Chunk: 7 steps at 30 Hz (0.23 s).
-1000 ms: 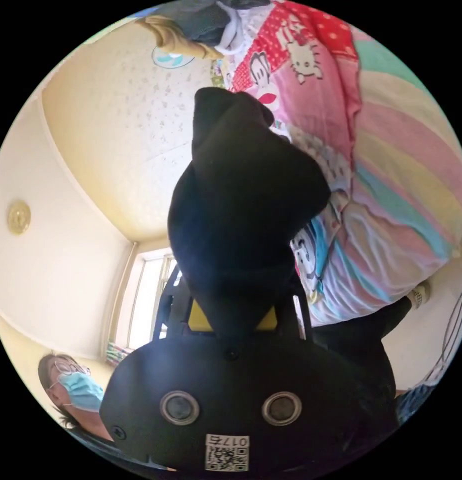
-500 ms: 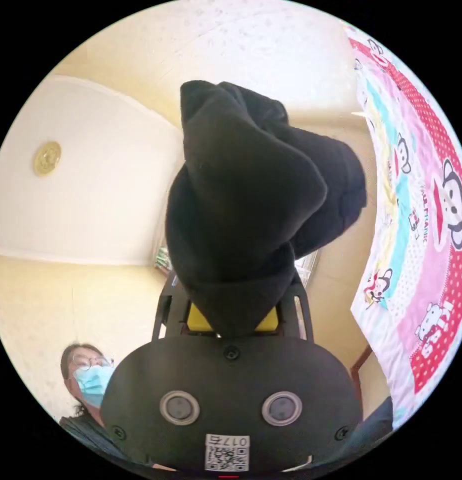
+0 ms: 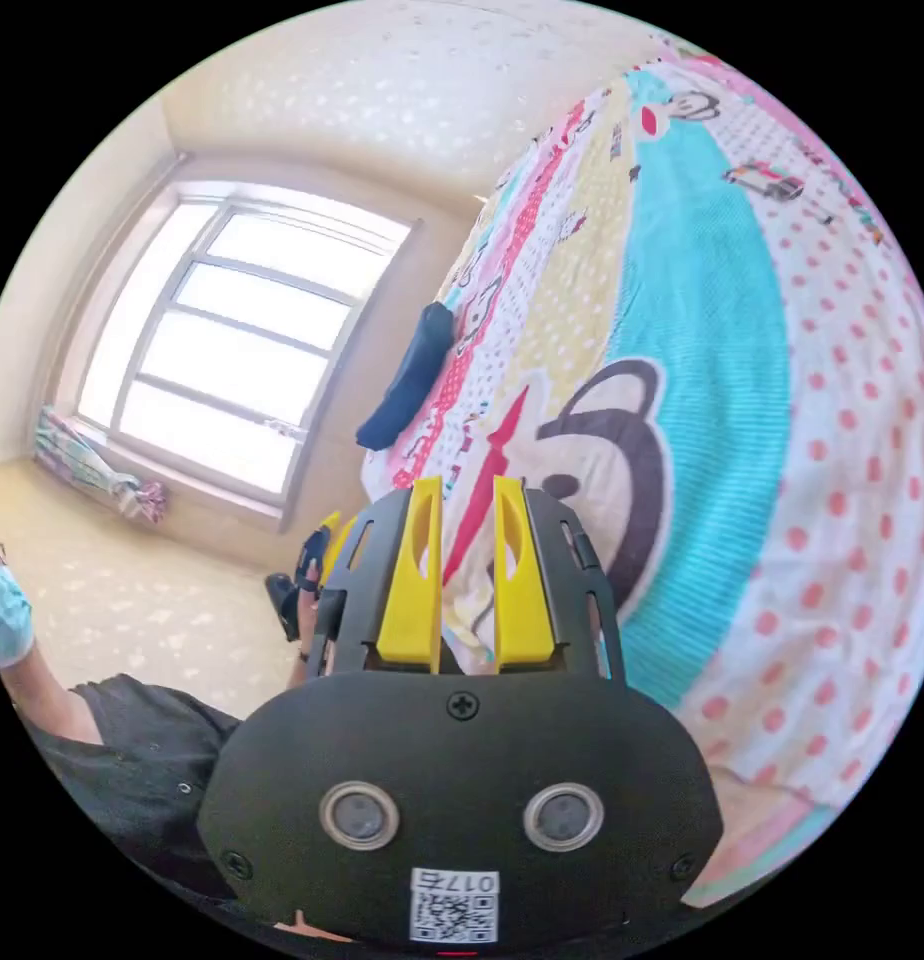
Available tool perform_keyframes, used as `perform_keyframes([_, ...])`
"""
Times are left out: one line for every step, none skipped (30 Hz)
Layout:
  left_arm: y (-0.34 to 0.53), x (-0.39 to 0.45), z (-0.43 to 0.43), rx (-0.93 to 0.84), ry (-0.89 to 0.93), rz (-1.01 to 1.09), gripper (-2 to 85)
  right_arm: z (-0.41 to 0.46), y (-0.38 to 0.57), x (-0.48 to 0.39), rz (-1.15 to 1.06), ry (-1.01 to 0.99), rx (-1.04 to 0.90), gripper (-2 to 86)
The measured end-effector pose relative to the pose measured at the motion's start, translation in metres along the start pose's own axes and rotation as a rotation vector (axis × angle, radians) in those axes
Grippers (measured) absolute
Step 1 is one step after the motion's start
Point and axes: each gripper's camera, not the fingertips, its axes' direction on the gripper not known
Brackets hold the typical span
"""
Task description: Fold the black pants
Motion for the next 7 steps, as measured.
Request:
perform_keyframes([-0.006,0.035,0.020,-0.031,0.014,0.087,9.9,-0.011,0.002,-0.006,-0.038,0.090,-0.007,7.2])
perform_keyframes([-0.011,0.071,0.048,-0.100,0.043,0.183,8.9,-0.027,0.006,-0.014,-0.103,0.261,-0.034,6.7])
perform_keyframes([-0.013,0.090,0.064,-0.142,0.056,0.236,8.0,-0.033,0.011,-0.015,-0.122,0.427,-0.083,6.3])
perform_keyframes([-0.010,0.127,0.099,-0.227,0.061,0.342,5.3,-0.032,0.013,-0.013,-0.109,0.503,-0.114,6.0])
perform_keyframes([0.002,0.160,0.134,-0.282,0.025,0.444,1.5,-0.022,0.018,0.000,-0.063,0.616,-0.203,5.8])
perform_keyframes([0.011,0.174,0.151,-0.294,-0.004,0.493,1.2,-0.007,0.028,0.012,-0.057,0.613,-0.273,5.8])
perform_keyframes([0.035,0.192,0.187,-0.317,-0.063,0.571,0.5,-0.007,0.034,0.014,-0.052,0.590,-0.210,6.0])
